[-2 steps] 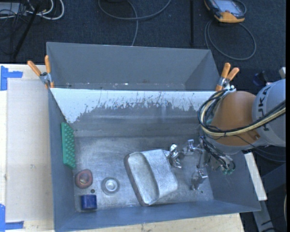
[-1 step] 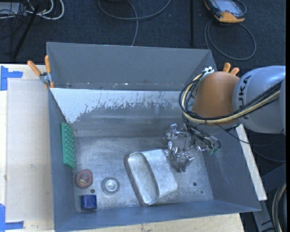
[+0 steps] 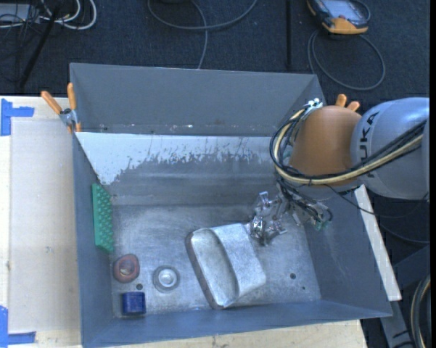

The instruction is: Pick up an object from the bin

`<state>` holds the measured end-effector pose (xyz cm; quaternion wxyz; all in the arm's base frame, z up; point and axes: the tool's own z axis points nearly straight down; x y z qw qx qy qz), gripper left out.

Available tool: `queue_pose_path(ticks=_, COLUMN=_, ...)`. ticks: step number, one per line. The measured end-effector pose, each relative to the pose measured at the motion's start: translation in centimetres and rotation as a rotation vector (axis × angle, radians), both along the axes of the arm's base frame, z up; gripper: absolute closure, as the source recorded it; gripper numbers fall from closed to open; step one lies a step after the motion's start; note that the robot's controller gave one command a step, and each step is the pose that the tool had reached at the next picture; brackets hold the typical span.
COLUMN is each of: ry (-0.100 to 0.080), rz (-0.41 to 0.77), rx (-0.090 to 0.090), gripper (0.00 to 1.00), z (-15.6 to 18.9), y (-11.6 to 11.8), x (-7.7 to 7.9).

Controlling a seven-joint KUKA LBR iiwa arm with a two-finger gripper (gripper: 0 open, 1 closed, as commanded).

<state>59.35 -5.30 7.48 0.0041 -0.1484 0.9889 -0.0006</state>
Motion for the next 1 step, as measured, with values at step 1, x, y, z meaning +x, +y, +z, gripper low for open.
queue_pose_path(ticks=1, ry=0.0, rz=0.129, rx=-0.001, gripper=1.0, z=13.0, y=0.42, x=-2.06)
